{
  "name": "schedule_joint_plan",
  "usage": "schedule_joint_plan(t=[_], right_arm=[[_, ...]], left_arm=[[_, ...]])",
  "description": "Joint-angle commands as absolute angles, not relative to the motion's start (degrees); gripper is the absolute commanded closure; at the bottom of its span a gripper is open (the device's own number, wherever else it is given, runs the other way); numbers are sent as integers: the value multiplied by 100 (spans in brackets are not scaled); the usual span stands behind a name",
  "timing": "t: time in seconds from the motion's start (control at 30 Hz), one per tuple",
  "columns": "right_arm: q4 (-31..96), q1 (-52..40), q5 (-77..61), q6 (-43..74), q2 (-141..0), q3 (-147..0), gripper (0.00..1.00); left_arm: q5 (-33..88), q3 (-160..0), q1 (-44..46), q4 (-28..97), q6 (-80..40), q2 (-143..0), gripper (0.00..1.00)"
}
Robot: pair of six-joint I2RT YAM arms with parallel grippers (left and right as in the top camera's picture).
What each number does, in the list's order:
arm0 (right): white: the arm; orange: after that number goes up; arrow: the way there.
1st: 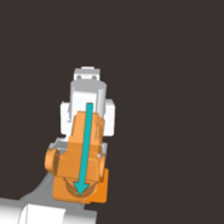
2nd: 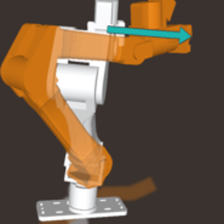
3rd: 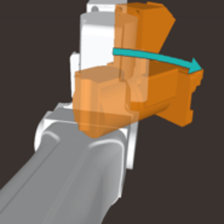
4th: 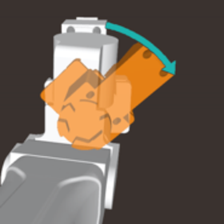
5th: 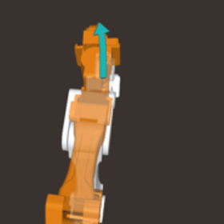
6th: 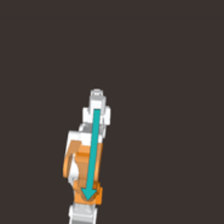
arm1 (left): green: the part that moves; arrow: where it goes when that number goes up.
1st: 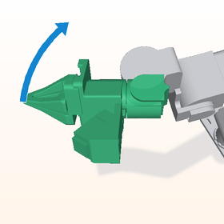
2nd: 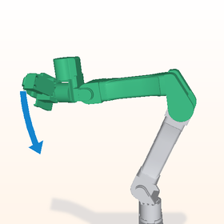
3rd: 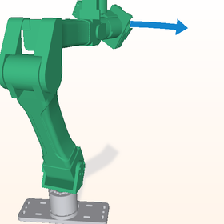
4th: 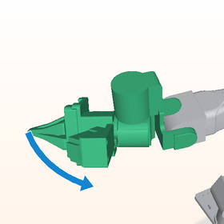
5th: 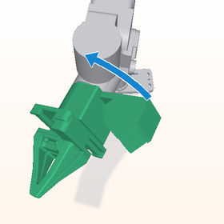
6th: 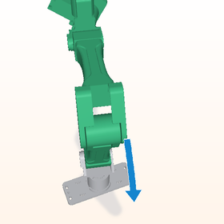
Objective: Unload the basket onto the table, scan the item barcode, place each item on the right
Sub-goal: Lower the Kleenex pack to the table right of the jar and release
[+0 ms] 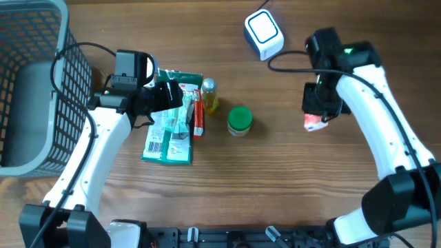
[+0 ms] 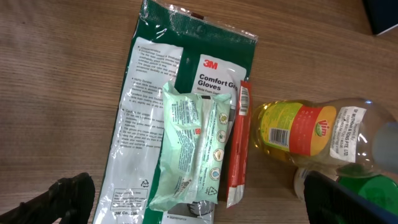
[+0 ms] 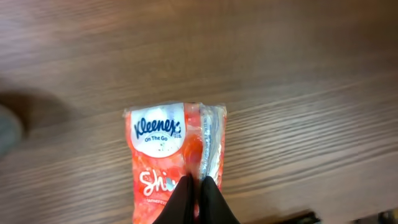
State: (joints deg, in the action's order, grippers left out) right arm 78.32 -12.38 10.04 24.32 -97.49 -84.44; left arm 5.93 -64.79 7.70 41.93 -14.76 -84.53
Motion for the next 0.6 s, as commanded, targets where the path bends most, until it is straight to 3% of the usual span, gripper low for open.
schedule_joint_plan(t=[0.0,0.23,0.43,0.57], right_arm=[[7312,-1247,882,3365,-9815,-7638,96],[6020,-1223,749,3304,-9815,-6466,96],[5848,-954,893,3304,-9815,-6222,96],[5806,-913,895,3288,-9815,-6222,85]], left_arm=[[659,-6536,749,4180,-1549,-8442,0],[659,-6536,749,4180,-1549,-8442,0],[659,-6536,749,4180,-1549,-8442,0],[659,-6536,749,4180,-1549,-8442,0]])
